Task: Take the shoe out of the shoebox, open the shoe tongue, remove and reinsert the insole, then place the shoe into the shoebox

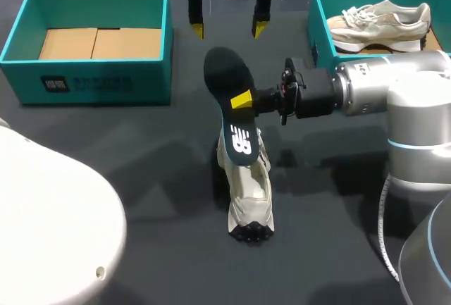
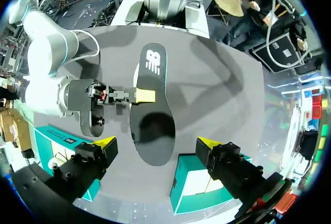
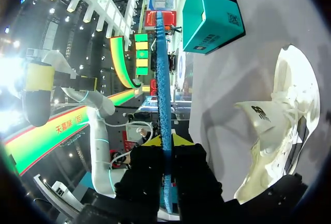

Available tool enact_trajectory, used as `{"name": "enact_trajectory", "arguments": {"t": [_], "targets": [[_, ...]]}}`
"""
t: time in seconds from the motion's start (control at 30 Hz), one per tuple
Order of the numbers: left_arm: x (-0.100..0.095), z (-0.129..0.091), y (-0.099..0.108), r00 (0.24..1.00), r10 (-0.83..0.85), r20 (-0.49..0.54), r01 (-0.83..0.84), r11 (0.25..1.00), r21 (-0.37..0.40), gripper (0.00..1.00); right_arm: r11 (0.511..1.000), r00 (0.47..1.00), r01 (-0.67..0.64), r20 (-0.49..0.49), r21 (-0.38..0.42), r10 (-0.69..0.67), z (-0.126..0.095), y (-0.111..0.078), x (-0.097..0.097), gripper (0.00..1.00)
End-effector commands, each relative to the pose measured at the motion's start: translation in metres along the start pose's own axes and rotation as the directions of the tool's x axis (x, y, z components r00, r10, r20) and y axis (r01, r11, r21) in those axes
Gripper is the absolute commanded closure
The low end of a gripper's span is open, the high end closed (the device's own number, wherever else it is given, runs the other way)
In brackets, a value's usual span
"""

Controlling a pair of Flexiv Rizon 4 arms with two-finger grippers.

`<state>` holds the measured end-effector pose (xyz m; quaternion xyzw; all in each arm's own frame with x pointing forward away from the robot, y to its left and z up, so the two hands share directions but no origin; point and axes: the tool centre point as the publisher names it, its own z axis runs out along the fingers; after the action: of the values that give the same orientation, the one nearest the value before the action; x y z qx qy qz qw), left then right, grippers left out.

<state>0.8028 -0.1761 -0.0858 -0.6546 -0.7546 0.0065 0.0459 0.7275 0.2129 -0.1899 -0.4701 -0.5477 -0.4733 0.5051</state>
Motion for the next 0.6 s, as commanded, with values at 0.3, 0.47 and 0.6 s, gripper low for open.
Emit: {"name": "enact_trajectory", "arguments": {"t": [0.3, 0.47, 0.6], "targets": [[0.067, -0.004, -0.021, 0.882, -0.051, 0.469, 0.088, 0.994, -0.058, 0.00, 1.000, 1.000, 0.000, 0.002, -0.002, 0.000, 0.001, -0.001, 0.000, 1.00], [0.081, -0.001, -0.031, 0.832, -0.086, 0.547, 0.140, 0.989, -0.057, 0.00, 1.000, 1.000, 0.000, 0.002, -0.002, 0.000, 0.001, -0.001, 0.000, 1.00], [0.092, 0.003, -0.043, 0.798, -0.111, 0.592, 0.185, 0.980, -0.067, 0.00, 1.000, 1.000, 0.000, 0.002, -0.002, 0.000, 0.001, -0.001, 0.000, 1.00]]}}
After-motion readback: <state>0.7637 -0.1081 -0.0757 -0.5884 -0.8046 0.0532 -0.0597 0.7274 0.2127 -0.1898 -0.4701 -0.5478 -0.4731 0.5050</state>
